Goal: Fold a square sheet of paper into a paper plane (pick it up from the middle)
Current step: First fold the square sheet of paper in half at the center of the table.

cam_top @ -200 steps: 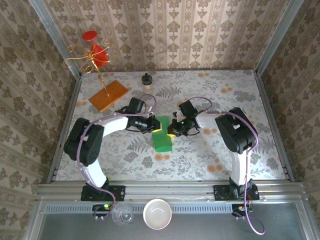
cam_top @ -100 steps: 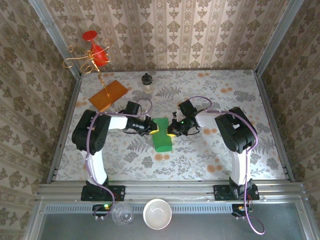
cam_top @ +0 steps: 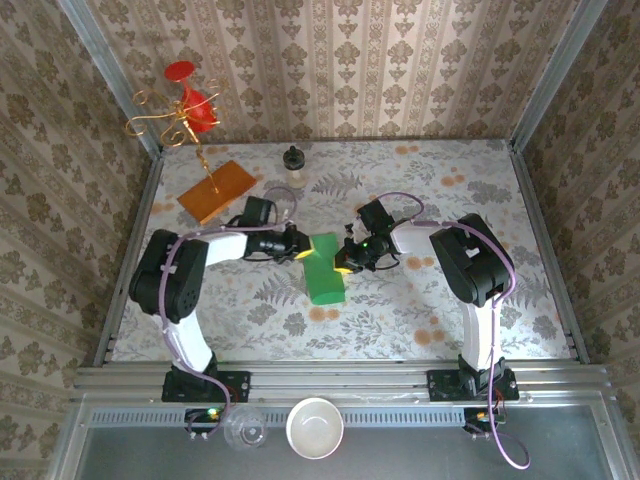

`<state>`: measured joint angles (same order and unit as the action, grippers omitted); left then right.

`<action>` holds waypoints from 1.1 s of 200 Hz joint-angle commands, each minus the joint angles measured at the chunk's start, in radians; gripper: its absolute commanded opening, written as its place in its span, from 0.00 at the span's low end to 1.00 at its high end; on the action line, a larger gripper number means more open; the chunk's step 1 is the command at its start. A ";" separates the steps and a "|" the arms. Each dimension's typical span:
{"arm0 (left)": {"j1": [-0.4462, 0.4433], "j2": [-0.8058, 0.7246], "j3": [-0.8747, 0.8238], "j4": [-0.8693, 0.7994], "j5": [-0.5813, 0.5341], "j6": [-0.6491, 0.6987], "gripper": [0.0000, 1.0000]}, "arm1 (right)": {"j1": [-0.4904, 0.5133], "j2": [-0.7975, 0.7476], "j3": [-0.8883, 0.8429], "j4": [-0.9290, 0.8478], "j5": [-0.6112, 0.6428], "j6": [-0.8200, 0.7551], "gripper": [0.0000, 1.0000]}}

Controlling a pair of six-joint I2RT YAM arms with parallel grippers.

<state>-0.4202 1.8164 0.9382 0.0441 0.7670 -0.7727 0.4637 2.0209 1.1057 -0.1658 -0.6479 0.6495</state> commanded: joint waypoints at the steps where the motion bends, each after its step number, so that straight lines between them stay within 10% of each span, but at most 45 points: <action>1: -0.028 0.083 0.062 0.027 0.001 -0.045 0.13 | -0.010 0.187 -0.092 -0.235 0.312 -0.013 0.06; 42: -0.040 0.167 0.084 0.017 -0.009 -0.018 0.13 | -0.010 0.188 -0.092 -0.233 0.314 -0.012 0.06; 119: 0.203 0.153 0.034 -0.096 -0.020 0.137 0.13 | -0.013 0.192 -0.094 -0.230 0.320 -0.016 0.06; 220: 0.004 0.087 0.080 0.017 -0.003 0.028 0.12 | -0.016 0.191 -0.107 -0.230 0.322 -0.016 0.05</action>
<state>-0.3981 1.8267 0.9771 0.0559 0.7776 -0.7124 0.4606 2.0235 1.1057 -0.1650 -0.6563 0.6491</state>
